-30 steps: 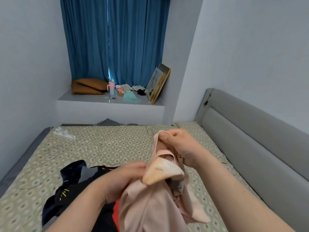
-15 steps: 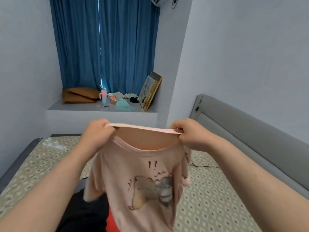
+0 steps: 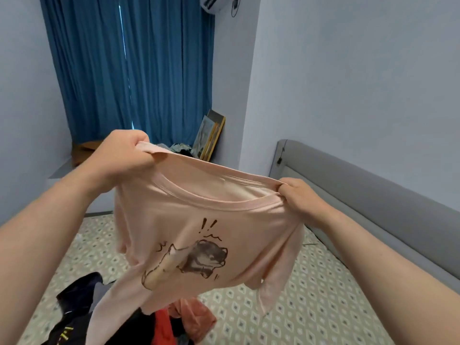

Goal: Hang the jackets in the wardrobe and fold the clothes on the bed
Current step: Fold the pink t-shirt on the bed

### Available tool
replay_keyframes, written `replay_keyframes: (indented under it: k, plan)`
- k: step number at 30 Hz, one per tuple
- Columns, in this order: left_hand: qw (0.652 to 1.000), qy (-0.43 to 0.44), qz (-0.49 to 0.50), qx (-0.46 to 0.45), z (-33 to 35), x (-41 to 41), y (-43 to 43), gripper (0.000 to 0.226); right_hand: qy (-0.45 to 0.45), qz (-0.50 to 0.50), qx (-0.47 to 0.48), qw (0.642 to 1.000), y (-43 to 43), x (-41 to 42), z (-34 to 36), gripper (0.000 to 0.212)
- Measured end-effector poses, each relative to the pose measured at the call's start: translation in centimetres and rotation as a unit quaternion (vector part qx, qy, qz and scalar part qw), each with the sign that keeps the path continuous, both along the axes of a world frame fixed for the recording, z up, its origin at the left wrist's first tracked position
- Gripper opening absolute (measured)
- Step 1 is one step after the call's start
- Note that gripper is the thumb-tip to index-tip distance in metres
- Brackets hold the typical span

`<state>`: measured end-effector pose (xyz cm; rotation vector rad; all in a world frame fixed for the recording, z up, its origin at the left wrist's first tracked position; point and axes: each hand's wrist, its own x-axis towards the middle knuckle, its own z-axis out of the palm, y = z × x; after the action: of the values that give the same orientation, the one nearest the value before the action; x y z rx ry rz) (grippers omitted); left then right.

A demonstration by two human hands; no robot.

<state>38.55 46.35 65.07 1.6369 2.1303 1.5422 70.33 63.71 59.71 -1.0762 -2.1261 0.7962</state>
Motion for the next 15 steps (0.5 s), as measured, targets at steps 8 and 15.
replay_keyframes:
  k: [8,15]
  plan:
    - [0.986,-0.051,-0.103,-0.123,-1.9,1.9,3.3,0.019,-0.071,0.05,-0.068,0.994,0.6,6.7,1.3,0.025]
    - [0.971,0.092,-0.116,-0.19,-5.1,7.2,6.7,0.014,-0.115,-0.022,0.064,0.991,4.7,13.5,-0.2,0.015]
